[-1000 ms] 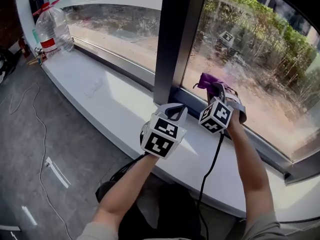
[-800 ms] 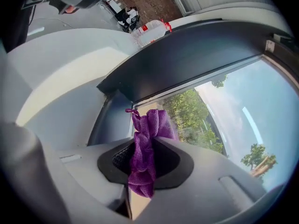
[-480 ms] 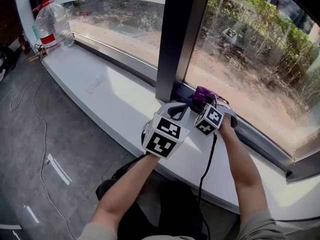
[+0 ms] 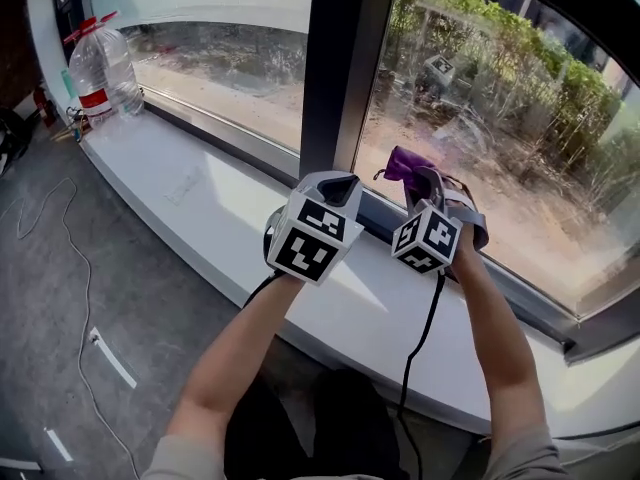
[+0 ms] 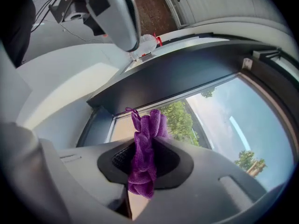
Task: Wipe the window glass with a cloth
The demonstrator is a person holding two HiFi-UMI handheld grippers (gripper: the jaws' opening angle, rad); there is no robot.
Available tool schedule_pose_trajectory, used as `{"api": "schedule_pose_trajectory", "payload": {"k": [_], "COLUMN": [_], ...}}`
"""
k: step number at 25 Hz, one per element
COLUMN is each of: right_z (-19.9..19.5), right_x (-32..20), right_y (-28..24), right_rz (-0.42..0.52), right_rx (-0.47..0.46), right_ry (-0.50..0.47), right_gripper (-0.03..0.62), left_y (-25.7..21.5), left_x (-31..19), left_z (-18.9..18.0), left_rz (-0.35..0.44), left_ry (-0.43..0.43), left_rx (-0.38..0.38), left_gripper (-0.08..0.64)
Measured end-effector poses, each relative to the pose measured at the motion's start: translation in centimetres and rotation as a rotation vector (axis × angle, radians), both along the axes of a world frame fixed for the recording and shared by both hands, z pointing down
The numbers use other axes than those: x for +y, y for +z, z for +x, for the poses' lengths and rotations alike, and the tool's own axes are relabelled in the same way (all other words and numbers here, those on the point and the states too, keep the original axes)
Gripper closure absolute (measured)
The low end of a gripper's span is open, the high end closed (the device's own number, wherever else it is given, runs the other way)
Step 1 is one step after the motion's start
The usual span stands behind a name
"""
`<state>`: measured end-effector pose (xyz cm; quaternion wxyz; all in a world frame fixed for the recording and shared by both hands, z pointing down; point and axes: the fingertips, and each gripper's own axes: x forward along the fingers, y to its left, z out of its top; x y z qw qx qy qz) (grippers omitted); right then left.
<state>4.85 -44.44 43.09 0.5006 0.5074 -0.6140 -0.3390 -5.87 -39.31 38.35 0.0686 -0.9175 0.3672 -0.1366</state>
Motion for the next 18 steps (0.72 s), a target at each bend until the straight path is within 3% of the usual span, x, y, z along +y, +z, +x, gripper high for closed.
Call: {"api": "schedule_pose_trajectory", "payload": {"k": [10,18], "right_z": [2.3,4.2], "right_x": [3.8,5.1], "right_y": [-21.4,-34.9], "right_rz": [0.333,0.523], "right_rx": [0.084,0.153], "right_ry": [0.017,0.073], "right_gripper": [0.489,0.489], "left_y": [-12.8,-17.2], "left_x": [2.4,4.2], "left_z": [3.1,6.2], "left_rz": [0.183,0.226], "left_ry": [0.065,0.131], "left_rx": [0.071,0.085], "left_gripper": [0.56,0.56]}}
